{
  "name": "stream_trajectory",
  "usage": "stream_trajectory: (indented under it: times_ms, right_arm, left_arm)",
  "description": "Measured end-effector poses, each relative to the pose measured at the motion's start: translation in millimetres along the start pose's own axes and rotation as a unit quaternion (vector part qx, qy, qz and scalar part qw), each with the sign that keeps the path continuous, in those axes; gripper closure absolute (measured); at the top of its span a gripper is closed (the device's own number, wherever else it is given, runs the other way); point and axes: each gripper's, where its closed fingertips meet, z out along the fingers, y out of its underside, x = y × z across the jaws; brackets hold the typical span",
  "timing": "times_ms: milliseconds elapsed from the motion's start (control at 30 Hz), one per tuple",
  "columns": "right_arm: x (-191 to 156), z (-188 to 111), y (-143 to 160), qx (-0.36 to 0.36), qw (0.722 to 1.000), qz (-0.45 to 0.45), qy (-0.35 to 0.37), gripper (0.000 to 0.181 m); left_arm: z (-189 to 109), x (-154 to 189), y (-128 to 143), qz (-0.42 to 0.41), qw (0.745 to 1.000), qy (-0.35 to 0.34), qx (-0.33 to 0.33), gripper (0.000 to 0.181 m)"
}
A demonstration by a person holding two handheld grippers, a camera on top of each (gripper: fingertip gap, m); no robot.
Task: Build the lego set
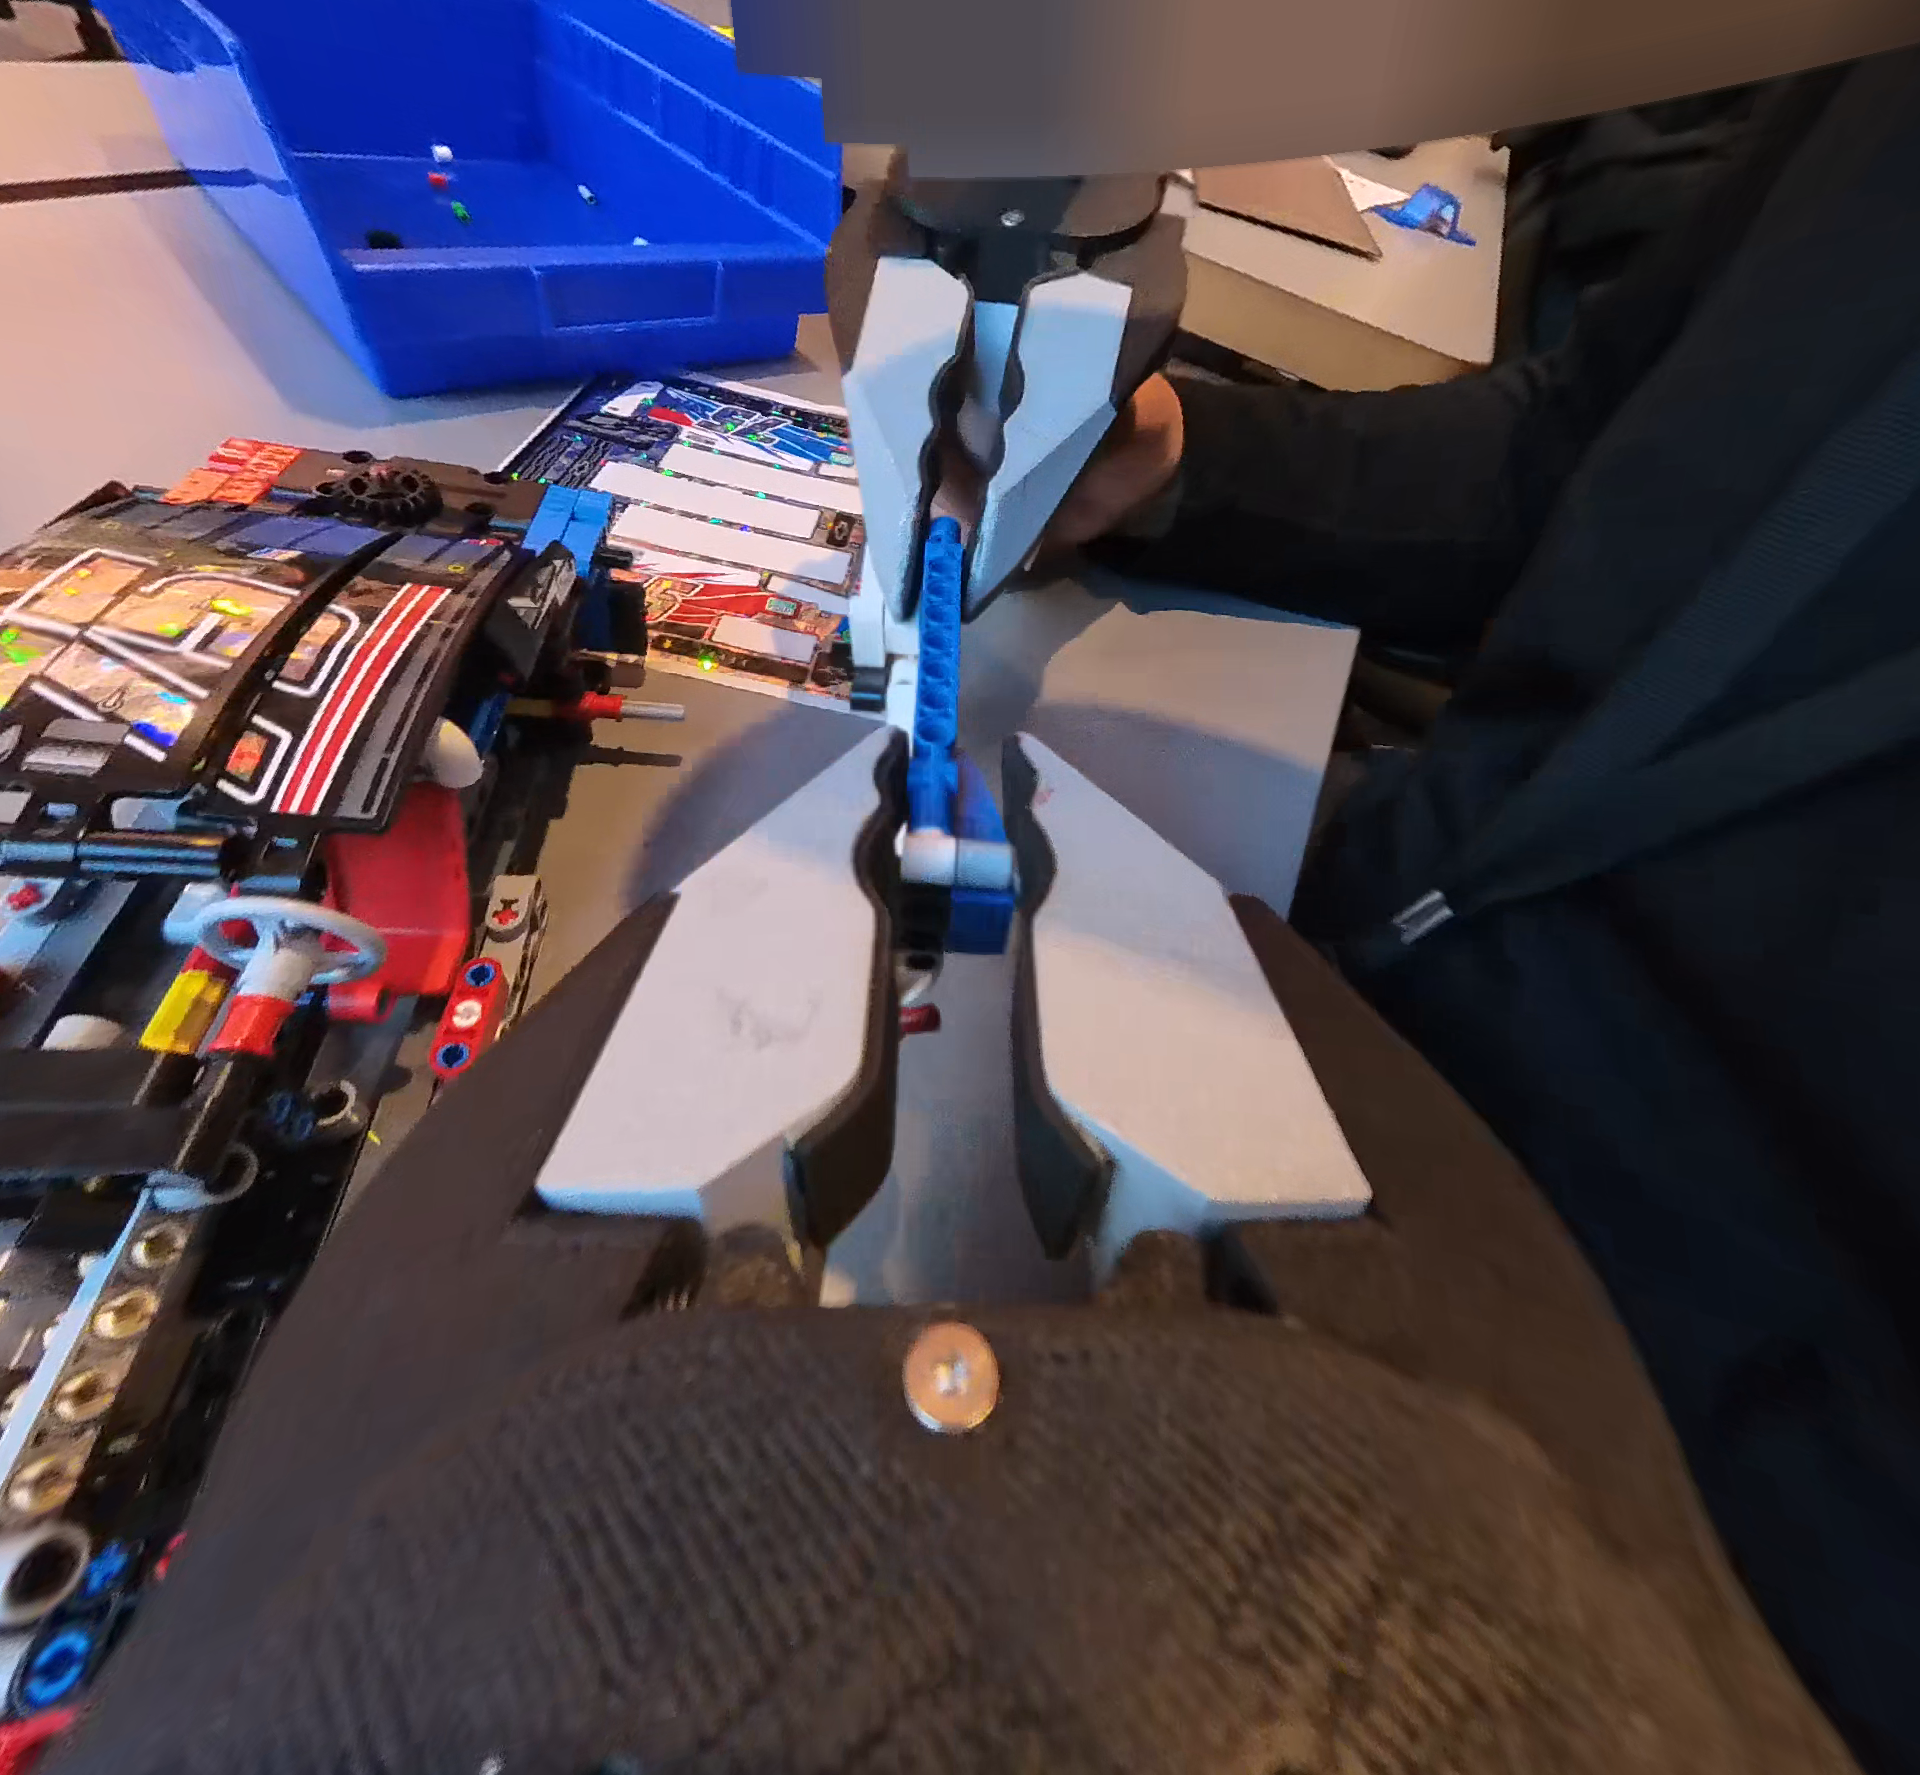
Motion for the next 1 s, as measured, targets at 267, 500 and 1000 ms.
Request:
stream_trajectory:
  times_ms: [267,500,1000]
  right_arm:
    - [8,-2,-3,0.026,0.999,0.035,-0.009,0.175]
    - [4,-2,-9,0.041,0.998,0.039,-0.013,0.166]
    - [-21,7,-26,-0.052,0.991,-0.105,0.059,0.168]
  left_arm:
    - [2,-9,-8,-0.032,0.999,0.008,0.022,0.168]
    - [-11,0,-21,0.052,0.994,-0.040,0.084,0.168]
    - [8,16,-12,0.056,0.987,-0.061,-0.137,0.155]
